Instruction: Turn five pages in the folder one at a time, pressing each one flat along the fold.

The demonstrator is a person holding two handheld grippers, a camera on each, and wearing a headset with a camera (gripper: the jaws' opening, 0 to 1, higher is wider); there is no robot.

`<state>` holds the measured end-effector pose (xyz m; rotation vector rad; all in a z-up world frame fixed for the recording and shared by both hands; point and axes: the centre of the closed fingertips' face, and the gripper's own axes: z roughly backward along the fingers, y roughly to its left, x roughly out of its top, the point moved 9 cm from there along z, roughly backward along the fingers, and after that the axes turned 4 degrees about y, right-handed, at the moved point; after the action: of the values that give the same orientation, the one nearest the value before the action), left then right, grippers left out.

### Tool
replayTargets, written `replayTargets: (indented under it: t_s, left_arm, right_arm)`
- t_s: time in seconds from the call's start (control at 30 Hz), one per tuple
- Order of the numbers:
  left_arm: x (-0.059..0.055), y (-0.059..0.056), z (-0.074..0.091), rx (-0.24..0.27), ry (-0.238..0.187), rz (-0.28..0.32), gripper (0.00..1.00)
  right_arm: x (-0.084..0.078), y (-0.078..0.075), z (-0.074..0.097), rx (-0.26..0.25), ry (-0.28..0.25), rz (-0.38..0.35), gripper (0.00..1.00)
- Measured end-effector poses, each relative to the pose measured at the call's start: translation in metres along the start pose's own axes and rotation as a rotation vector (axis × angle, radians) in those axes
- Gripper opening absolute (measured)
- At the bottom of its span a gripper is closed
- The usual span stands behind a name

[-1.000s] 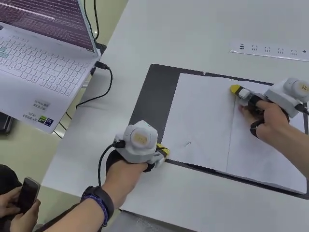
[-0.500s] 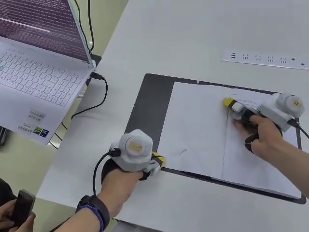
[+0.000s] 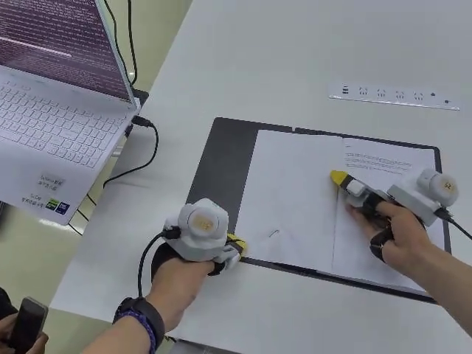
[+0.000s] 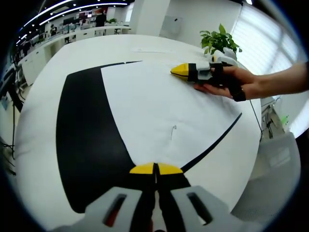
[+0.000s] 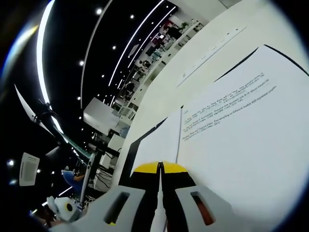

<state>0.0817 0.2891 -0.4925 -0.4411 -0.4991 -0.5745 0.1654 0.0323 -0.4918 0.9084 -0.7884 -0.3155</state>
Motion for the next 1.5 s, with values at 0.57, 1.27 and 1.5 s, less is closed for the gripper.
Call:
replayTargets:
  t_s: [0.57,1.27,1.5]
  left_arm:
    - [0.0,-0.001,0.0,0.006,-0.002,-0.004,0.0]
    - [-0.001,-0.003,0.0,0.018,-0.001,-0.021,0.0]
    - [-0.002,-0.003,0.001,0.018,0.003,-0.028,0.0]
  right_arm:
    - [-0.037,0.004,0.025,0.04,0.026,-0.023,0.0]
    - [-0.08,-0.001,0.057,0.05,0.091,-0.022,0.0]
    - [-0.097,-0.004,0.069,0.043,0.113,-0.01,0.0]
